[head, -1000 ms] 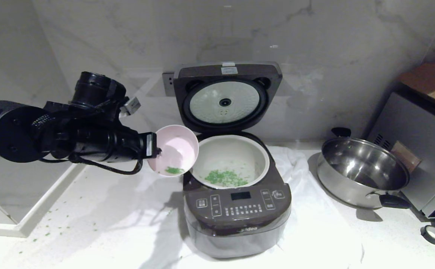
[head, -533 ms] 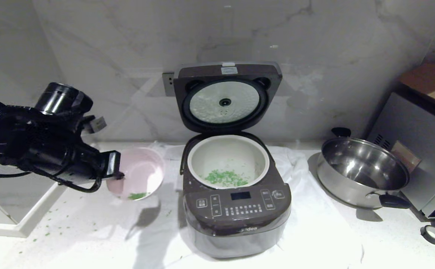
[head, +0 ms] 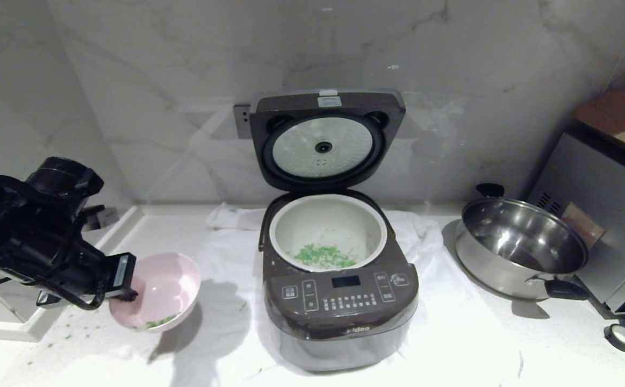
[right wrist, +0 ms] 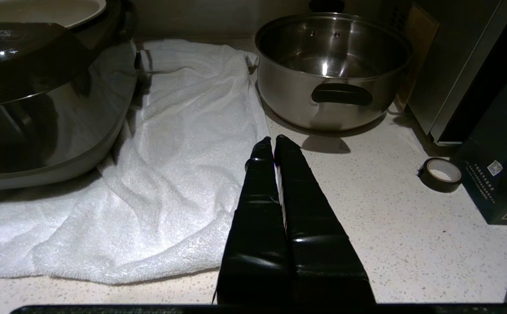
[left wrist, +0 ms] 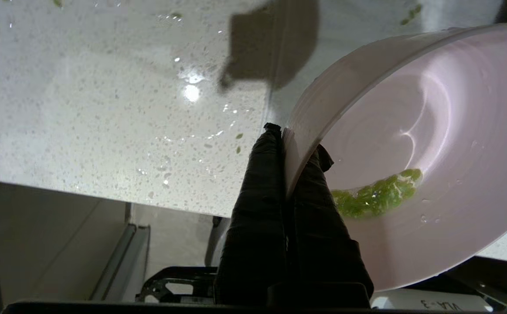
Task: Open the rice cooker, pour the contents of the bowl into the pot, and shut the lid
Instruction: Place the bowl on the table
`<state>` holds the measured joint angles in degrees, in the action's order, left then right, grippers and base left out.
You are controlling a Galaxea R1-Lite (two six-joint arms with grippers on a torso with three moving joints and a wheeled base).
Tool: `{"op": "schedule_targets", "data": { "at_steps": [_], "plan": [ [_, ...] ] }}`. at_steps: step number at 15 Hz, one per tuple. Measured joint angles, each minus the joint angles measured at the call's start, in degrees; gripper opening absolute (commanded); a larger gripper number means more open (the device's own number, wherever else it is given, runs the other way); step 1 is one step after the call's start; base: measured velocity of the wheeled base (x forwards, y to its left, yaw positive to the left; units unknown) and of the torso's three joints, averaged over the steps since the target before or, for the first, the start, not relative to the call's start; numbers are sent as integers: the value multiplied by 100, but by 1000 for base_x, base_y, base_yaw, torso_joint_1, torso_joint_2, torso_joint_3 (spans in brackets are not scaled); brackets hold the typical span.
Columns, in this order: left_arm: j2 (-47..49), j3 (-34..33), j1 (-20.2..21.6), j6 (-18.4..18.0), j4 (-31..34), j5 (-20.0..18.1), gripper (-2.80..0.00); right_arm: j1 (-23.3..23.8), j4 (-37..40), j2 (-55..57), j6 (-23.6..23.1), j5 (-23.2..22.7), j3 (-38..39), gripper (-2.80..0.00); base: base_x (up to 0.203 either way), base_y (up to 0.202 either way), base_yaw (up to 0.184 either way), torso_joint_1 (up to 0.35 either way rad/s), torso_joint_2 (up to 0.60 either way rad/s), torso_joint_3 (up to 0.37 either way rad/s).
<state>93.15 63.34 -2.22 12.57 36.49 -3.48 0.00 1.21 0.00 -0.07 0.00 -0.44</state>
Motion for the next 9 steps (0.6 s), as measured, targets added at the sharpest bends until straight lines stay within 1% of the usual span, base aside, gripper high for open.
{"op": "schedule_targets", "data": {
  "at_steps": [4, 5, 7, 9],
  "plan": [
    [471, -97, 824, -9, -9, -556, -280, 0, 1, 0, 0, 0, 0, -280, 0, 0, 0, 0, 0, 0],
    [638, -108, 1031, -23, -37, -633, -280, 0, 0, 0, 0, 0, 0, -280, 0, 0, 0, 0, 0, 0],
    [934, -138, 1360, -48, -100, -677, -280, 0, 0, 0, 0, 0, 0, -280, 0, 0, 0, 0, 0, 0],
    [1125, -336, 1568, -104, -387, -680, -280, 0, 0, 0, 0, 0, 0, -280, 0, 0, 0, 0, 0, 0]
  ]
}}
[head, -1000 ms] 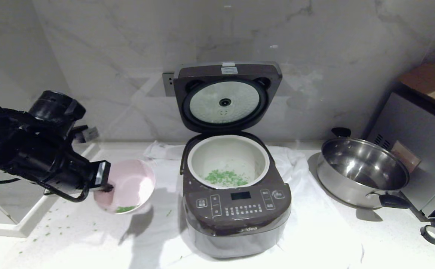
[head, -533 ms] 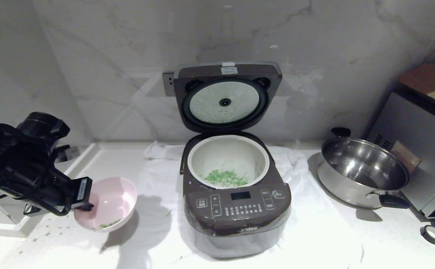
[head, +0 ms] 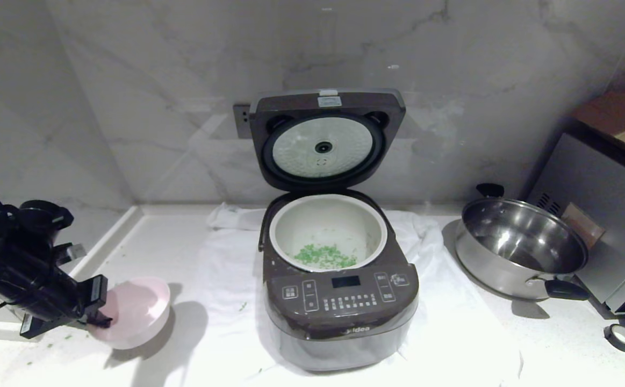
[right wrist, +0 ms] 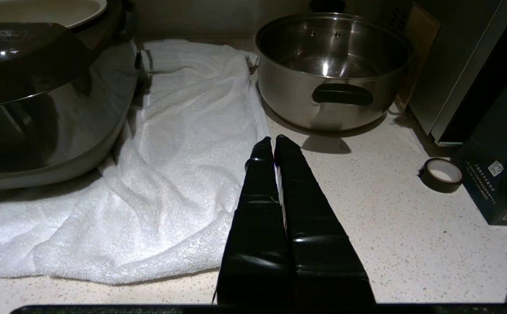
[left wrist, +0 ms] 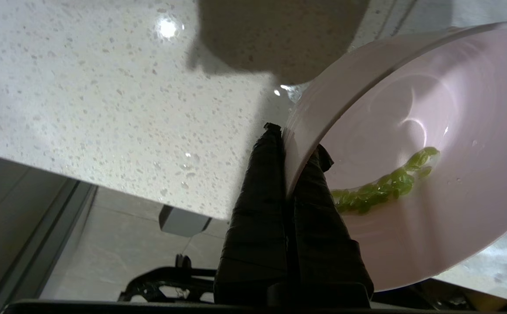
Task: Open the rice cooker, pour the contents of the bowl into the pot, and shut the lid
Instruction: Place the bowl on the table
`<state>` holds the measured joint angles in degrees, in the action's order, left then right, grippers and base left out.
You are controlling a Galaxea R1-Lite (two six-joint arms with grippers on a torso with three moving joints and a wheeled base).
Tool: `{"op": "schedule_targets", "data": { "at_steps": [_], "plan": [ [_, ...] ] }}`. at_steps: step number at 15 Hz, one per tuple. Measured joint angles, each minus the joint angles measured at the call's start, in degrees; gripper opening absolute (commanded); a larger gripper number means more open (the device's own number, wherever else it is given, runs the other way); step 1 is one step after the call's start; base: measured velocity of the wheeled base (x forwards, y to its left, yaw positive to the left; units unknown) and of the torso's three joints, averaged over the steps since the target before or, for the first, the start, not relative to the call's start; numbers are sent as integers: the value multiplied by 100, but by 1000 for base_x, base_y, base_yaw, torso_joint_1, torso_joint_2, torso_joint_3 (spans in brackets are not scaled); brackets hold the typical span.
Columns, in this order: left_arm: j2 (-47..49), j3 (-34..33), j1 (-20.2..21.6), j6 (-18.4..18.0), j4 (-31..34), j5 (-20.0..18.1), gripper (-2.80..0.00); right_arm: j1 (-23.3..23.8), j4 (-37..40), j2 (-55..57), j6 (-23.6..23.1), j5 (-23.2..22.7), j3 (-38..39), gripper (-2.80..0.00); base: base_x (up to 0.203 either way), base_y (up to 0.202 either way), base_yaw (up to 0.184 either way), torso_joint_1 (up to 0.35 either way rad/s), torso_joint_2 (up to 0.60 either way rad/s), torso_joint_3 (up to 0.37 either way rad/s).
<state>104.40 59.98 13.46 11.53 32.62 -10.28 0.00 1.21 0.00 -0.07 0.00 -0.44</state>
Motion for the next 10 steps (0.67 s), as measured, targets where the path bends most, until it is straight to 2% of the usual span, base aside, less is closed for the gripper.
{"op": "schedule_targets", "data": {
  "at_steps": [4, 7, 10],
  "plan": [
    [232, -729, 551, -312, -1149, 8, -280, 0, 0, 0, 0, 0, 0, -280, 0, 0, 0, 0, 0, 0],
    [363, -942, 1196, -563, -1300, -128, -280, 0, 0, 0, 0, 2, 0, -280, 0, 0, 0, 0, 0, 0],
    [647, -949, 1756, -616, -1472, -168, -280, 0, 2, 0, 0, 0, 0, -280, 0, 0, 0, 0, 0, 0]
  ]
}}
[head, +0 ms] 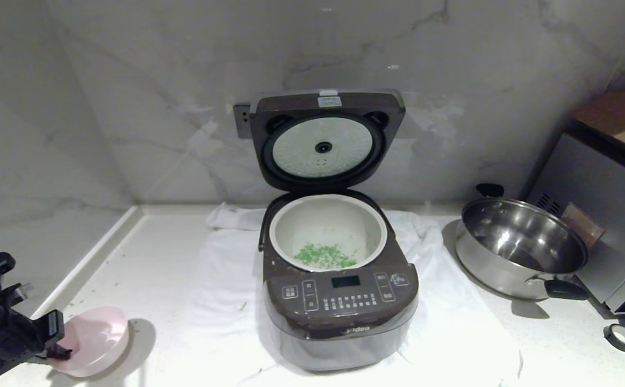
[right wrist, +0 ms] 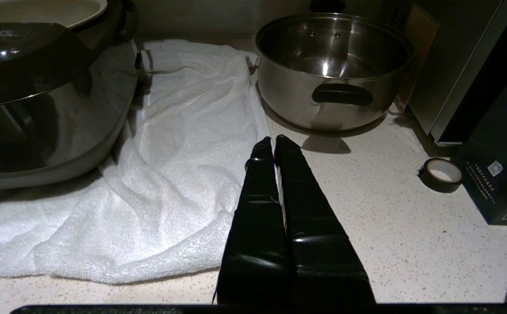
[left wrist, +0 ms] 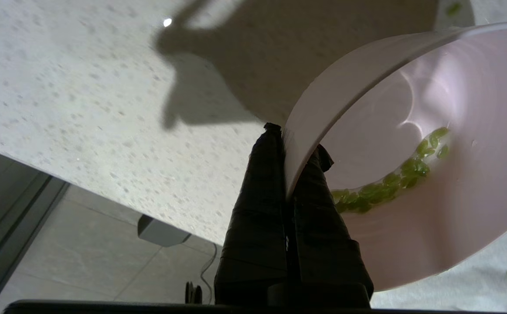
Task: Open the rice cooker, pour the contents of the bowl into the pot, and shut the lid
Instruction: Place the bowl on the table
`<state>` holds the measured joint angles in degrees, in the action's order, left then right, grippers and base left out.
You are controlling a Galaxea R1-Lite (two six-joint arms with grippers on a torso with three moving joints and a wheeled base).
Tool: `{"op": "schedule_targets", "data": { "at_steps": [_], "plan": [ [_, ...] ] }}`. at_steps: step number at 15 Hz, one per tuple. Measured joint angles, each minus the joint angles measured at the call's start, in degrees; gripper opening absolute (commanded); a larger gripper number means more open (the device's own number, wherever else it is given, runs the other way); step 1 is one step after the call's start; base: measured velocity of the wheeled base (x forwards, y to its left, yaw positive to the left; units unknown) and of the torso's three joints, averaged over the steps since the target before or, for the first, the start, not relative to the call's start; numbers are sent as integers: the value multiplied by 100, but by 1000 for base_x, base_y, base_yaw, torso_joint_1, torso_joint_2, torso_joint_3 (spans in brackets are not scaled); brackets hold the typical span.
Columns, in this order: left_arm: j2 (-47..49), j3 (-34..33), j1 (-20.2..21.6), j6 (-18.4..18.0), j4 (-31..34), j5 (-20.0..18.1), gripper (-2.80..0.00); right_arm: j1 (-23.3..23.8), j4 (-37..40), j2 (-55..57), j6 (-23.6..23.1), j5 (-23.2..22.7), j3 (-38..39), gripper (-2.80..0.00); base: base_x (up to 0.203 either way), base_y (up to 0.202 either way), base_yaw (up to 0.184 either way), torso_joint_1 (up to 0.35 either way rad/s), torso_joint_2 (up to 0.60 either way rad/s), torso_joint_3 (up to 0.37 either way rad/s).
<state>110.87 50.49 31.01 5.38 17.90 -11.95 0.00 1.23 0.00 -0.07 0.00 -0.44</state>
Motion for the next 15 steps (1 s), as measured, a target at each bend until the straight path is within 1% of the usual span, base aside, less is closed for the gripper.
{"op": "schedule_targets", "data": {
  "at_steps": [1, 3, 5, 7, 10, 13, 15],
  "plan": [
    [129, 3, 165, -18, -120, 3, -280, 0, -2, 0, 0, 0, 0, -280, 0, 0, 0, 0, 0, 0],
    [364, 3, 477, -255, -272, 3, -280, 0, -2, 0, 0, 0, 0, -280, 0, 0, 0, 0, 0, 0],
    [509, 21, 609, -319, -375, 54, -280, 0, -2, 0, 0, 0, 0, -280, 0, 0, 0, 0, 0, 0],
    [583, 20, 642, -321, -536, 84, -280, 0, -2, 0, 0, 0, 0, -280, 0, 0, 0, 0, 0, 0],
    [636, 32, 650, -307, -557, 128, -280, 0, -2, 0, 0, 0, 0, -280, 0, 0, 0, 0, 0, 0],
    [660, 181, 608, -114, -555, 154, -280, 0, 0, 0, 0, 0, 0, -280, 0, 0, 0, 0, 0, 0],
    [705, 291, 630, -76, -553, 244, -280, 0, -2, 0, 0, 0, 0, -280, 0, 0, 0, 0, 0, 0]
  ]
}}
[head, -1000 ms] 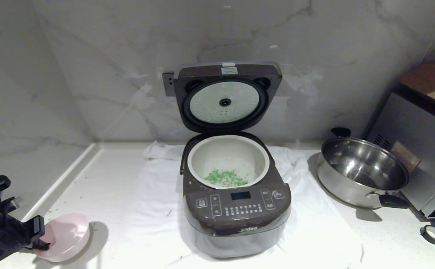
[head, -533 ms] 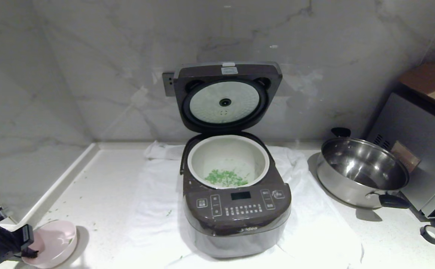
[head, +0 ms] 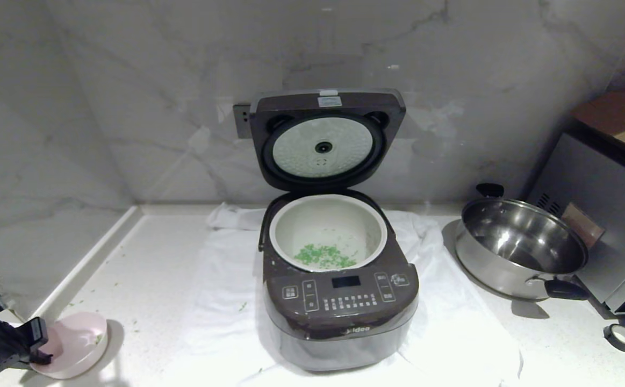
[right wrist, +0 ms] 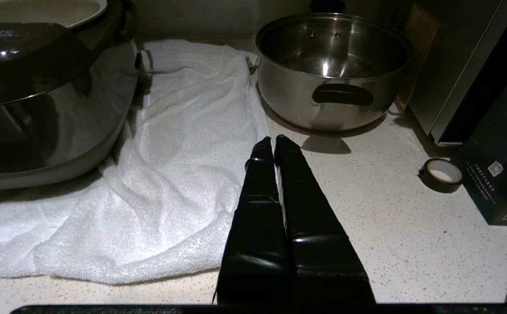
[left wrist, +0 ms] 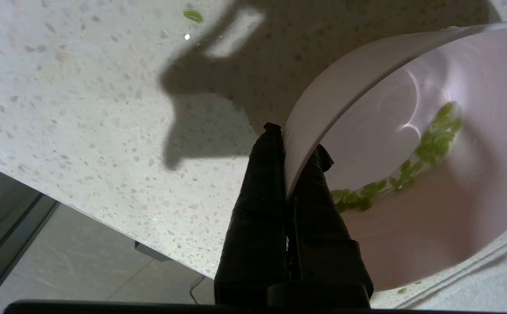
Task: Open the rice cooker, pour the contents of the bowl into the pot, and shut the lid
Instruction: Place the bowl on the table
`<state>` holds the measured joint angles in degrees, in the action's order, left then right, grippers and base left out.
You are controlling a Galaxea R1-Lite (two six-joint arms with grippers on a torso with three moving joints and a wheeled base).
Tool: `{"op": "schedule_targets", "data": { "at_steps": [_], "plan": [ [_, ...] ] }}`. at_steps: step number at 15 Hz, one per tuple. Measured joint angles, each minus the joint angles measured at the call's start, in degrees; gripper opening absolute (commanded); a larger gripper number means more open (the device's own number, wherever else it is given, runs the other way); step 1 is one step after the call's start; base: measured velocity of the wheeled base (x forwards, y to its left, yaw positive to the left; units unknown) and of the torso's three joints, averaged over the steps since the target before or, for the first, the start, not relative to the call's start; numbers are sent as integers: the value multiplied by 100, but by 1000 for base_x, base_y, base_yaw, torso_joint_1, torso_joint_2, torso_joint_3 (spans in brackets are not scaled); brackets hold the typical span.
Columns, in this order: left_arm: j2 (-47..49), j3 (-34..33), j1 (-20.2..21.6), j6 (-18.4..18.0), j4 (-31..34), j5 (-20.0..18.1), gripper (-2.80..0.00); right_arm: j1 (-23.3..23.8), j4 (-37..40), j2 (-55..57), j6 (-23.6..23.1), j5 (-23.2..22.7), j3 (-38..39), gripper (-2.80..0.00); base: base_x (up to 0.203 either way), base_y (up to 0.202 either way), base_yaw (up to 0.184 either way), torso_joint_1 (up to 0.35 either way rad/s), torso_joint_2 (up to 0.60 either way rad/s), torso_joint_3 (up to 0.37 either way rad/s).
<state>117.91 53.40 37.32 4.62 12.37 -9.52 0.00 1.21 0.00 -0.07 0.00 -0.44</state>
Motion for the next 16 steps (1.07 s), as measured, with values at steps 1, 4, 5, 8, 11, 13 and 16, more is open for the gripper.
{"op": "schedule_targets", "data": {
  "at_steps": [1, 4, 5, 8, 11, 13, 16],
  "plan": [
    [19, 13, 4, 1, 5, 28, -280, 0, 0, 0, -2, 0, 0, -280, 0, 0, 0, 0, 0, 0],
    [71, 21, 2, 9, 10, 40, -280, 0, 0, 0, 0, 0, 0, -280, 0, 0, 0, 0, 0, 0],
    [80, 24, 0, 12, 11, 45, -280, 0, 0, 0, 0, 2, 0, -280, 0, 0, 0, 0, 0, 0],
    [129, 35, -46, 76, 11, 230, -280, 0, 0, 0, 0, 0, 0, -280, 0, 0, 0, 0, 0, 0],
    [180, 40, -99, 111, 2, 329, -280, 0, 0, 0, 0, 0, 0, -280, 0, 0, 0, 0, 0, 0],
    [209, 37, -145, 145, 0, 462, -280, 0, 1, 0, 0, 0, 0, -280, 0, 0, 0, 0, 0, 0],
    [219, 35, -162, 182, 2, 479, 0, 0, 0, 0, 0, 2, 0, -280, 0, 0, 0, 0, 0, 0]
  ]
}}
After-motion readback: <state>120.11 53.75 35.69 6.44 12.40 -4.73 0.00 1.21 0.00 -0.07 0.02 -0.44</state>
